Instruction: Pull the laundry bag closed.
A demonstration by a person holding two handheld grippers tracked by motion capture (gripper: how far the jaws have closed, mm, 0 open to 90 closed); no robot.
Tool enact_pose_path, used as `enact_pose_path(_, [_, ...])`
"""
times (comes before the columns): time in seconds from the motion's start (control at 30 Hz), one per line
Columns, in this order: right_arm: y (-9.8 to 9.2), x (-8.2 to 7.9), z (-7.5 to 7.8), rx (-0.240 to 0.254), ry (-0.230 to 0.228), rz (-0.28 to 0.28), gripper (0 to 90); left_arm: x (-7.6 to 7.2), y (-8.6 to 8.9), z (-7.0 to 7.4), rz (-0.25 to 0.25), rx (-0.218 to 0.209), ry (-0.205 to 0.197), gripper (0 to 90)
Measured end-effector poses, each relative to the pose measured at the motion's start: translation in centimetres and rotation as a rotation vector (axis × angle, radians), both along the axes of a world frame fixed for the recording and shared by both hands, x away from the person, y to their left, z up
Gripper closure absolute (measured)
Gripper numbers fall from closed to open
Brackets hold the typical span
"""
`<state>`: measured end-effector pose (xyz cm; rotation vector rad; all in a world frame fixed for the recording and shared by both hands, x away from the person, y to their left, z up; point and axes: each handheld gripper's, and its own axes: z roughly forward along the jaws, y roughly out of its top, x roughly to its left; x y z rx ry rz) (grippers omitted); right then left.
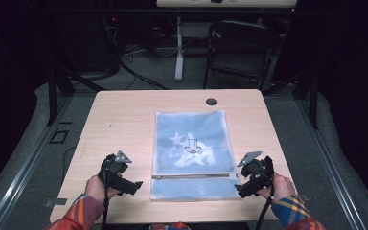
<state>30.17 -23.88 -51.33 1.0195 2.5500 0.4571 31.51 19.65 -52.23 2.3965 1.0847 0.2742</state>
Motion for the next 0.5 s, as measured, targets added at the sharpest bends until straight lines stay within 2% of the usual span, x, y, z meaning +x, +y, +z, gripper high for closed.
enact_pose_path(0.1, [0.05,0.01,0.1,0.014,0.019,-0.004,0.0,0.02,-0.23,-0.06,-0.024,0.003,0.006,0.1])
enact_pose_path(0.17, [0.31,0.15,-0.41,0.054,0.068,0.005,0.0,-0.03,-0.43,-0.17,-0.029,-0.003,0.002,0.1])
enact_pose_path(0.33, [0.41,0.47,-0.15,0.09,0.084,0.012,0.0,-0.1,-0.57,-0.26,-0.037,-0.007,0.006,0.1])
enact_pose_path(0.37, [0.54,0.54,-0.25,0.13,0.088,0.017,0.0,-0.1,-0.6,-0.23,-0.04,-0.01,-0.004,0.1])
enact_pose_path(0.4, [0.56,0.68,-0.15,0.118,0.101,0.041,0.0,-0.13,-0.62,-0.16,-0.041,-0.011,-0.012,0.1])
enact_pose_path(0.5, [0.96,0.81,-0.18,0.125,0.112,0.061,0.0,-0.27,-0.74,-0.07,-0.049,-0.013,-0.015,0.6])
